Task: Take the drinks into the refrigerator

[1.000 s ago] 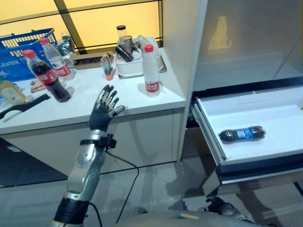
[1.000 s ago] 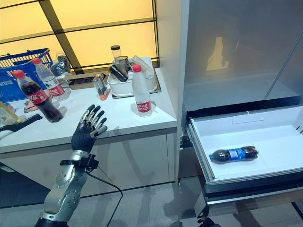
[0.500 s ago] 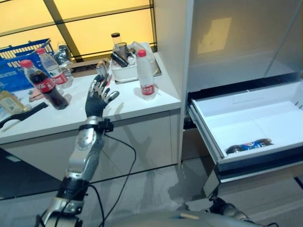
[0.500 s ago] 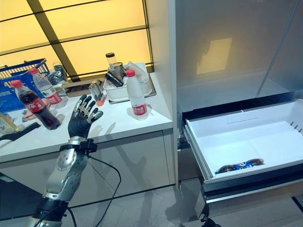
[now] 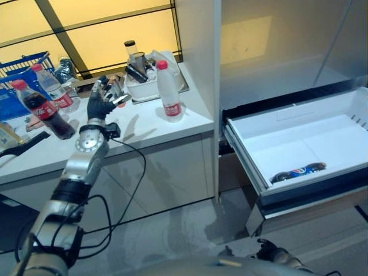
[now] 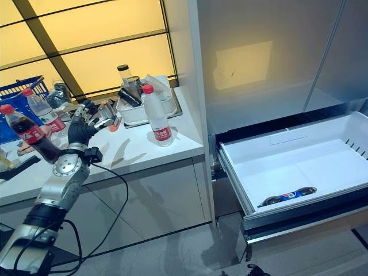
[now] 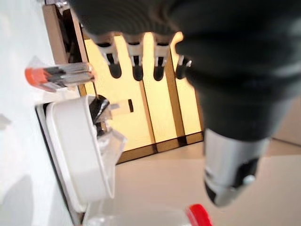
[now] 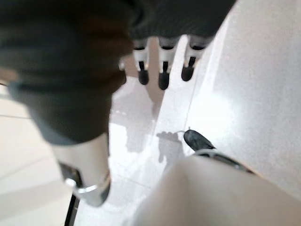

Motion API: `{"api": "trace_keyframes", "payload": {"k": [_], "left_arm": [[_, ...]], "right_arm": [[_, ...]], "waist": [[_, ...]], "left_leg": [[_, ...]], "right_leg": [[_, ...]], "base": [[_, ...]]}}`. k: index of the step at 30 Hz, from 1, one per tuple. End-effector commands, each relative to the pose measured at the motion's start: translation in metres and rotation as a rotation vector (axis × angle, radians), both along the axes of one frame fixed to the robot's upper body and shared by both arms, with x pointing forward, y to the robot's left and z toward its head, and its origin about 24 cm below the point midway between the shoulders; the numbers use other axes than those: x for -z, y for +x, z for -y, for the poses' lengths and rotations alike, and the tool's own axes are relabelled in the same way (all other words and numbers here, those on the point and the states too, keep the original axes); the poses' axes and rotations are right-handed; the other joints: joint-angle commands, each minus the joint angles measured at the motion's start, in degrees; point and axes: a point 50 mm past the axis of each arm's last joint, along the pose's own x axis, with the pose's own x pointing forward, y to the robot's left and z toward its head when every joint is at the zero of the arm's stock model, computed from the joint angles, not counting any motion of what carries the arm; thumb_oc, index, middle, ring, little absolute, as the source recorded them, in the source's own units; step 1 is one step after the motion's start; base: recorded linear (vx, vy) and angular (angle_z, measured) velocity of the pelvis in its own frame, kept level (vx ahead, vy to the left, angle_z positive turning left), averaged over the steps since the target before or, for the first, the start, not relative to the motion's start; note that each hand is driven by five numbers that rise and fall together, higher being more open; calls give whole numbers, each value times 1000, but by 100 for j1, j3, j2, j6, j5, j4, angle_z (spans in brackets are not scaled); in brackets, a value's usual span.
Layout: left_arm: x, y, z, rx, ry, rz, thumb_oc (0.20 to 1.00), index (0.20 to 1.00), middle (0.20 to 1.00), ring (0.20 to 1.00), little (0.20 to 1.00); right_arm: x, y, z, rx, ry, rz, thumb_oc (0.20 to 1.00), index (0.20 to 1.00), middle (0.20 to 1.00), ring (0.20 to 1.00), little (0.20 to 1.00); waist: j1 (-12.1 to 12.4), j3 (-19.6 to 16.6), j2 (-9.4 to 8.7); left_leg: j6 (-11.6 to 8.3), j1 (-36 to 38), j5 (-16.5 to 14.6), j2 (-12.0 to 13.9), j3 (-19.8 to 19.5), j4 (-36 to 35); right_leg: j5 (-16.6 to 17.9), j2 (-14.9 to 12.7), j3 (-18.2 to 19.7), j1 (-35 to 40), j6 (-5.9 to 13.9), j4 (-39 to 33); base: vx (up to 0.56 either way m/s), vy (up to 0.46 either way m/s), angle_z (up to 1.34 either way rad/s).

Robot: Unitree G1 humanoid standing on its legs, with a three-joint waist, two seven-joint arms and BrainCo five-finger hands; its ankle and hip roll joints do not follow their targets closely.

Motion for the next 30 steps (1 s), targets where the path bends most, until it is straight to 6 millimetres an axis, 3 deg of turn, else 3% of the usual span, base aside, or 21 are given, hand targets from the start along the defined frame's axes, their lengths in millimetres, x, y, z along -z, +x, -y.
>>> {"api": "trace_keyframes", "payload": {"k": [1,19,29,30], "left_arm": [[-71,20,-10,-19,94,149,1000,1000,1000,1000,1000],[-57,44,11,103,-2,19,1000,1000,1000,1000,1000],[-21,41,6,54,-77,-63,1000,1000,1000,1000,1000],[-28,39,0,43,-85,-32,1000,1000,1000,1000,1000]], "right_arm": [[-5,29,-15,-14,34,87,1000,1000,1000,1000,1000],[-11,40,-4,75,17,148,1000,1000,1000,1000,1000],[-19,57,0,116,13,221,1000,1000,1000,1000,1000],[-15,32,19,156,-8,157,1000,1000,1000,1000,1000]], "waist": [[-217,307,-337],[-582,720,-128],[-704,934,-58],[-752,962,-69]], "left_leg": [[318,188,-561,-446,305,14],[287,-153,-406,-456,572,14],[268,-337,-342,-443,773,14],[258,-347,-343,-440,793,14]], "right_leg": [[-224,-207,200,42,360,58],[-26,-193,497,-457,381,58],[66,-155,725,-765,361,58],[76,-151,740,-802,367,58]], "base": [[-34,-6,-3],[-31,10,-10],[-9,15,-14],[-10,11,-6]]}}
